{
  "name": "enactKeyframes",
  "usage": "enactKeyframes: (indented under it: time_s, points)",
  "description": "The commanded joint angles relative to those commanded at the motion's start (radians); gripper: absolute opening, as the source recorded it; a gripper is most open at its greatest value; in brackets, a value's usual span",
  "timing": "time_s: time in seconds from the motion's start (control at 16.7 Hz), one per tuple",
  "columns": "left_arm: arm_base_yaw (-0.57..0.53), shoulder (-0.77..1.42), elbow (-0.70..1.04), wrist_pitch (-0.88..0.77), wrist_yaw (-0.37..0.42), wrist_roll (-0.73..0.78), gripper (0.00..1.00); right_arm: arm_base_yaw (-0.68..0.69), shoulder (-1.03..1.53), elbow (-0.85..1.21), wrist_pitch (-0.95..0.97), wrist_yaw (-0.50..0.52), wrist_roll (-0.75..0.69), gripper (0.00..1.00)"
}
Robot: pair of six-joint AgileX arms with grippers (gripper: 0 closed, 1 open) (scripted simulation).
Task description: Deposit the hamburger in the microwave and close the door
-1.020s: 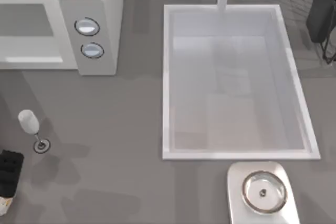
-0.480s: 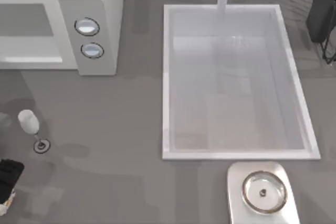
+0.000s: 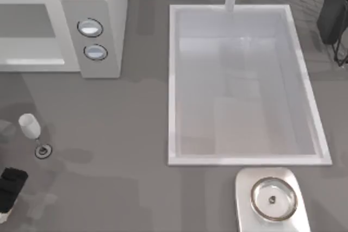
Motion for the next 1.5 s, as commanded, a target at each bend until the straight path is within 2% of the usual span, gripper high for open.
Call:
enactKeyframes:
  time_s: [0.36, 0.72, 1.5]
  points:
    - [0.005, 0.143, -0.129, 0.286, 0.0, 0.007, 1.0, 0.0, 0.0, 0.0, 0.0, 0.0, 0.0, 1.0]
    - [0.006, 0.17, -0.152, 0.327, 0.0, 0.009, 1.0, 0.0, 0.0, 0.0, 0.0, 0.0, 0.0, 1.0]
    - [0.006, 0.17, -0.152, 0.327, 0.0, 0.009, 0.02, 0.0, 0.0, 0.0, 0.0, 0.0, 0.0, 1.0]
